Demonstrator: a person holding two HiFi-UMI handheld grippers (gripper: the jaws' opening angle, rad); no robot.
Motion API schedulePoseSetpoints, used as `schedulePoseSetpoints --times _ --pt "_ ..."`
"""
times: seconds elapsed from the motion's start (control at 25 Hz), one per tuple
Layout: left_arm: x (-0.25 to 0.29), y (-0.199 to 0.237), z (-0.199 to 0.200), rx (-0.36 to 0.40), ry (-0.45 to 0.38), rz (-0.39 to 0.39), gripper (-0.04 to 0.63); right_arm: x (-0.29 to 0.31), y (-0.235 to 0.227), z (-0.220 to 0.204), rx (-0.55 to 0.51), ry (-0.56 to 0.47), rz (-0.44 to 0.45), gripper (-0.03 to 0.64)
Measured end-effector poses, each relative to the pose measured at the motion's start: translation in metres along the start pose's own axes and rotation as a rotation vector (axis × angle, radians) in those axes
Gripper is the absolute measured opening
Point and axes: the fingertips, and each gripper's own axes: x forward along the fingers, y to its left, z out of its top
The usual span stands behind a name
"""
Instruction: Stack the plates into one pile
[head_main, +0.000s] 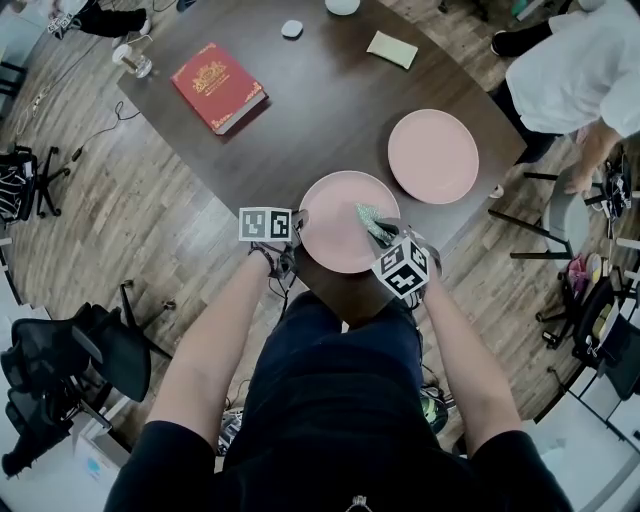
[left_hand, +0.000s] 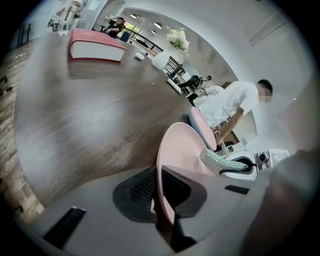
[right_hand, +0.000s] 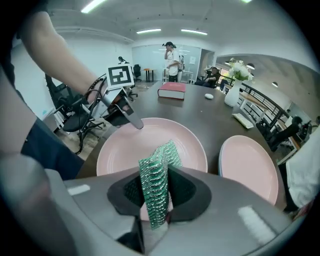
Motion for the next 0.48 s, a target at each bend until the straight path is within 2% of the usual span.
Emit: schedulePoseSetpoints --times 0.2,0.48 --pt "-0.013 0.007 -0.008 -0.106 -0.053 -0.006 0.015 -0.020 0.000 0.014 0.022 -0.062 -0.028 0.087" --pt "-0.046 -0.002 -0.008 -0.178 -0.154 -0.020 0.018 -0.055 -0.007 0.027 0.076 -0.142 -0.081 0.087"
